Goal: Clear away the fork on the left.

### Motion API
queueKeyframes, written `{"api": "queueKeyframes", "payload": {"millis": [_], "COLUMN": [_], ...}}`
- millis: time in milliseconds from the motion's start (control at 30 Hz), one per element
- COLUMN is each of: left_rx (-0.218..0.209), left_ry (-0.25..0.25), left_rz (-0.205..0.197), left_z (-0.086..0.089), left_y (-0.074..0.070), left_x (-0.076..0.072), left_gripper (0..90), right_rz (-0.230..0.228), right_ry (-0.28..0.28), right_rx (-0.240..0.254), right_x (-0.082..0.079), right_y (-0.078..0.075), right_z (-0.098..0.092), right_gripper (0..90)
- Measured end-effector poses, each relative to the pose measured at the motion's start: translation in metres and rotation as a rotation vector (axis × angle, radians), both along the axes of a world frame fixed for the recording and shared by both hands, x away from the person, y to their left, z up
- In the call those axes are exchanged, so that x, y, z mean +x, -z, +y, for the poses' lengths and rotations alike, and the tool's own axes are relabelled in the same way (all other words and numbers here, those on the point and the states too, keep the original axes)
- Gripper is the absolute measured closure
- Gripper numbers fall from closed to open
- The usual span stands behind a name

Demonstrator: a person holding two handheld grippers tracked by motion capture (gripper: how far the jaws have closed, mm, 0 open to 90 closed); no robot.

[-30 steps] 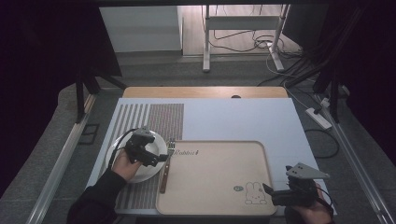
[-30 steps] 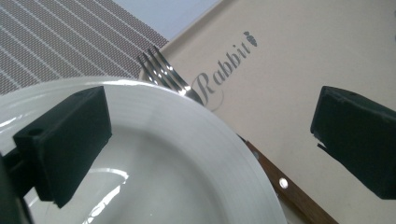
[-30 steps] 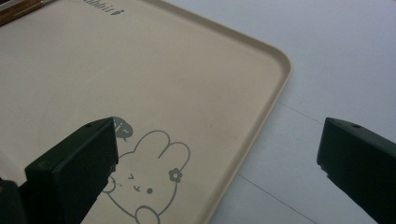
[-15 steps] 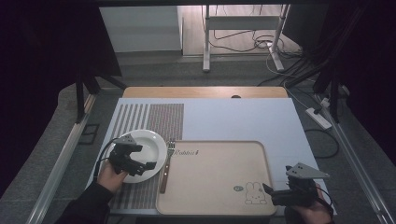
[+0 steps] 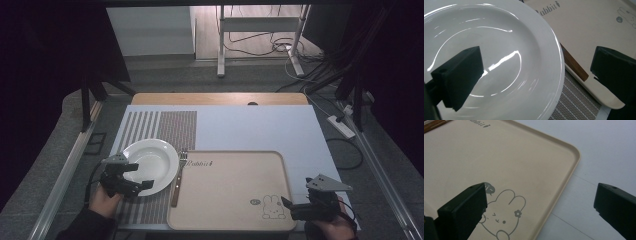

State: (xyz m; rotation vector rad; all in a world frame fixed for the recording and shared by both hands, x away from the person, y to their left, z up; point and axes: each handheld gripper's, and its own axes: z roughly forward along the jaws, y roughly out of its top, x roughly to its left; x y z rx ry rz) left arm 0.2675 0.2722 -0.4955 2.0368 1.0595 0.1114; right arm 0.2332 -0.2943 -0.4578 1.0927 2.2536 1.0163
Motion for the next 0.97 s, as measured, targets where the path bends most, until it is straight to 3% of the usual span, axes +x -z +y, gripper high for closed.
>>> {"api": "queueKeyframes", "payload": {"millis": [467,800,967], "left_rx": [0.046,0.036,0.019], "left_ry": [-0.063,-0.106,-0.108], "left_rz": [-0.022,-0.060,-0.058], "left_z": [0.014,0.025,0.028], "left_y": [0.001,-0.003,-0.003], "left_x": [-0.028,-0.045,-0.046], "left_gripper": [0.0,0.0,0.0], "right_rz": [0.003,0.004,0.004], "right_ry": [0.002,0.003,0.000], "right_rx": [-0.001,-0.005,-0.010], "right_x": [0.000,0.000,0.000], "right_y": [0.000,0.000,0.000], "right_z": [0.000,0.000,0.001], "right_gripper": [0.0,0.0,0.0]}}
